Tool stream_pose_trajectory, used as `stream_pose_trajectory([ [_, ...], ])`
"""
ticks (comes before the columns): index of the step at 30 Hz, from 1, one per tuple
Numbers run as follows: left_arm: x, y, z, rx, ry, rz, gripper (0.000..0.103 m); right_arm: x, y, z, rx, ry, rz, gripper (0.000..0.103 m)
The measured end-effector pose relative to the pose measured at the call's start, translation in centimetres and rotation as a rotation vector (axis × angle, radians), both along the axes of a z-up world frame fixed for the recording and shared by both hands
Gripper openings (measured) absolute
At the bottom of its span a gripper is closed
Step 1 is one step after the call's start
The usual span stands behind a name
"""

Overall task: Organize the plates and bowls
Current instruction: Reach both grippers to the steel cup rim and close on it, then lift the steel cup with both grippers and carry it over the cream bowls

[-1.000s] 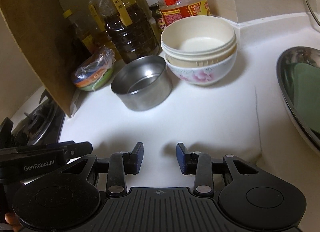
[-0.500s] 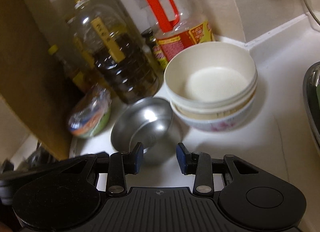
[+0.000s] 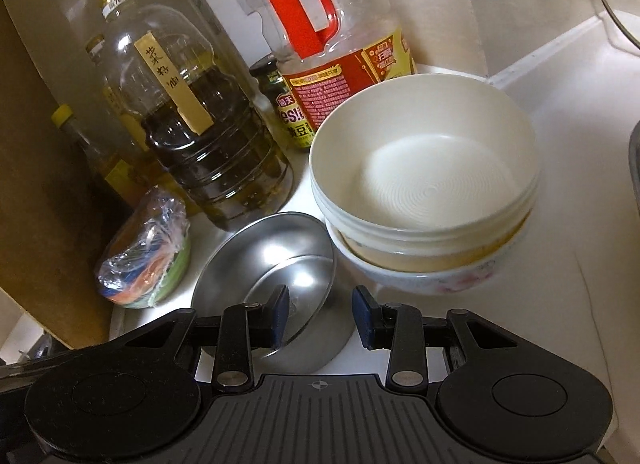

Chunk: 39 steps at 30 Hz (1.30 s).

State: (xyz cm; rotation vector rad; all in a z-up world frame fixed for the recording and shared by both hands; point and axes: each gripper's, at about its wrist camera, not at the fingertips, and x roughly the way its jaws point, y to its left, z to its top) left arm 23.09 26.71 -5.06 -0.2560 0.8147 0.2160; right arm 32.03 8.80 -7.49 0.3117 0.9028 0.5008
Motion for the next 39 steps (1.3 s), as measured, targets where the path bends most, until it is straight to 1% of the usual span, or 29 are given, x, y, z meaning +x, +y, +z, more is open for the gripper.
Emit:
stream_pose_trajectory([
  [2,0.0,0.1,0.0,-0.002,0.000,-0.004,0.035,0.1,0.2,0.0,-0.012,-0.006,0.013,0.024],
  [4,0.0,0.2,0.0,-0.005,0.000,-0.006,0.035,0.1,0.3,0.0,-0.031,-0.014,0.028,0.022],
  [7,0.2,0.3,-0.1,-0.009,0.004,-0.011,0.035,0.0,0.4,0.2,-0.050,-0.021,0.051,0.021],
  [10,0.5,0.4,-0.2,-0.009,0.009,-0.012,0.034,-0.3,0.4,0.4,-0.074,-0.027,0.097,0.020],
  [16,0.6,0.3,-0.6,-0.012,0.025,-0.034,0.034,-1.3,-0.4,1.0,-0.093,-0.003,0.199,0.020],
  [24,0.2,-0.3,-1.4,-0.036,0.049,-0.073,0.032,-2.2,-1.5,1.4,-0.113,0.004,0.256,0.020],
  [25,0.2,-0.4,-1.5,-0.036,0.050,-0.076,0.031,-2.2,-1.6,1.4,-0.113,0.007,0.260,0.020],
  [27,0.2,-0.5,-1.7,-0.036,0.053,-0.081,0.021,-2.1,-1.9,1.4,-0.105,0.015,0.240,0.020],
  [28,0.2,-0.5,-1.9,-0.040,0.055,-0.083,0.020,-2.0,-2.0,1.4,-0.101,0.017,0.225,0.020],
  [30,0.1,-0.6,-2.0,-0.046,0.057,-0.089,0.012,-2.0,-2.1,1.3,-0.089,0.023,0.192,0.020],
  [34,-0.4,-0.9,-2.1,-0.037,0.054,-0.087,0.011,-2.2,-2.1,1.1,-0.078,0.020,0.155,0.020],
  [39,-0.7,-1.2,-2.0,-0.029,0.053,-0.088,0.011,-2.6,-2.0,1.1,-0.091,-0.005,0.150,0.020],
])
